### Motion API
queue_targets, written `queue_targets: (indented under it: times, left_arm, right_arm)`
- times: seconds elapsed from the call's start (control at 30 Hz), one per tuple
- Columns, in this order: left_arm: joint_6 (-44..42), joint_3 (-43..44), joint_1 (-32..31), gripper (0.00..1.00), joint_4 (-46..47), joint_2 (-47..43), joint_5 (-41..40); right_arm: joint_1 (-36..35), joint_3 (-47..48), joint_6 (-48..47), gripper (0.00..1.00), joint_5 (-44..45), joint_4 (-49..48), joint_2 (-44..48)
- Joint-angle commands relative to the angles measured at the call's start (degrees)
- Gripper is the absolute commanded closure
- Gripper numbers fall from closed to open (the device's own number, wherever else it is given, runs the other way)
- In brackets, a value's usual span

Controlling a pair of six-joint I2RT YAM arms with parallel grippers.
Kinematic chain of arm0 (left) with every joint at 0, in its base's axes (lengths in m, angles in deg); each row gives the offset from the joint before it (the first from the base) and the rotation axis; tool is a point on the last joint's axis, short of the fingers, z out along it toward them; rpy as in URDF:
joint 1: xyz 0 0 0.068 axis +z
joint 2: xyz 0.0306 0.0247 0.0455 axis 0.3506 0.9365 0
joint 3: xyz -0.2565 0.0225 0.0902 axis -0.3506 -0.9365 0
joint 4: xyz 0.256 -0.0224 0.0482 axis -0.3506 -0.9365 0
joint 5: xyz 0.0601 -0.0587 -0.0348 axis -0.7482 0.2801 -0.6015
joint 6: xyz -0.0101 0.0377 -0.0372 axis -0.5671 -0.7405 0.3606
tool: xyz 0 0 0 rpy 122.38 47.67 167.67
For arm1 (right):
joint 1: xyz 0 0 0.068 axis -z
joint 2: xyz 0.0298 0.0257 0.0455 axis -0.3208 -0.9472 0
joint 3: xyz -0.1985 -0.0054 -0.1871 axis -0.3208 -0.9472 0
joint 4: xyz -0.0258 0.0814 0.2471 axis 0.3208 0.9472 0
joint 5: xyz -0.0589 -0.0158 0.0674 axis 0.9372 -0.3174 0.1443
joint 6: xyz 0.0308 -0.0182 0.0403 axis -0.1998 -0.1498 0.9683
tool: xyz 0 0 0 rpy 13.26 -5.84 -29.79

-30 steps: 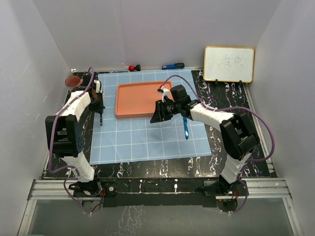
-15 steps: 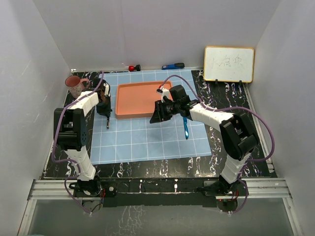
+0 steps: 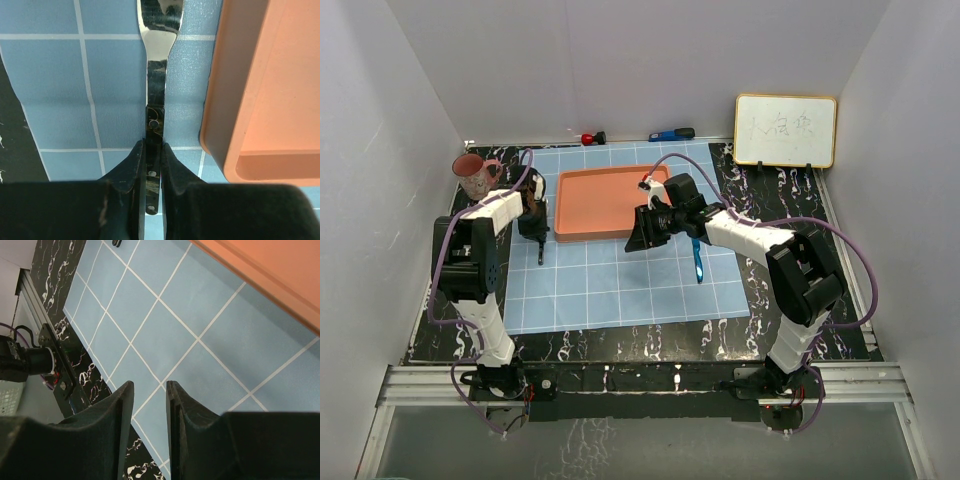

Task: Set the dinner table for one person
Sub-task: Place the fork on the napkin.

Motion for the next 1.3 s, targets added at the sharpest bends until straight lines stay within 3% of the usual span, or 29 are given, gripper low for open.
queue_targets:
  times: [0.0, 0.37, 0.47, 0.7, 0.83, 0.97, 1.17, 1.23, 1.27]
  left_arm:
    - [0.7, -0.8, -0.4, 1.0, 0.4, 0.7, 0.1]
    - [1.5, -0.8, -0.4, 1.0, 0.7, 1.9, -0.7]
    - [1.6, -0.6, -0.4, 0.91, 0.5, 2.1, -0.8]
    - [1.3, -0.2, -0.4, 0.56, -0.2, 0.6, -1.6]
    - [1.3, -0.1, -0.4, 0.46, -0.4, -1.3, -3.0]
    - [1.6, 0.7, -0.4, 0.44, -1.6, -4.2, -5.2]
    - [2.9, 2.0, -0.4, 0.49, -2.3, -10.1, -8.8]
    - [3.1, 1.9, -0.4, 0.45, -1.6, -12.6, -9.4]
    - [3.2, 1.4, -0.5, 0.35, -0.9, -14.0, -9.6]
  right_arm:
    - [-0.2, 2.2, -1.2, 0.7, 0.3, -0.6, 1.6]
    - [-0.2, 2.4, -1.4, 0.69, -0.2, -0.5, 1.5]
    - [-0.2, 2.4, -1.5, 0.68, -0.3, -0.6, 1.5]
    - [-0.2, 2.2, -1.7, 0.66, 0.0, -0.6, 1.3]
    - [-0.2, 2.2, -1.9, 0.66, 1.0, -0.8, 0.9]
    - [-0.2, 2.1, -2.1, 0.65, 2.6, -0.8, 1.1]
    - [-0.7, 3.5, -5.0, 0.62, 18.8, 1.4, 5.5]
    - [-1.3, 4.8, -7.0, 0.56, 27.7, 2.7, 7.8]
    - [-1.6, 5.1, -8.0, 0.51, 31.4, 2.7, 9.3]
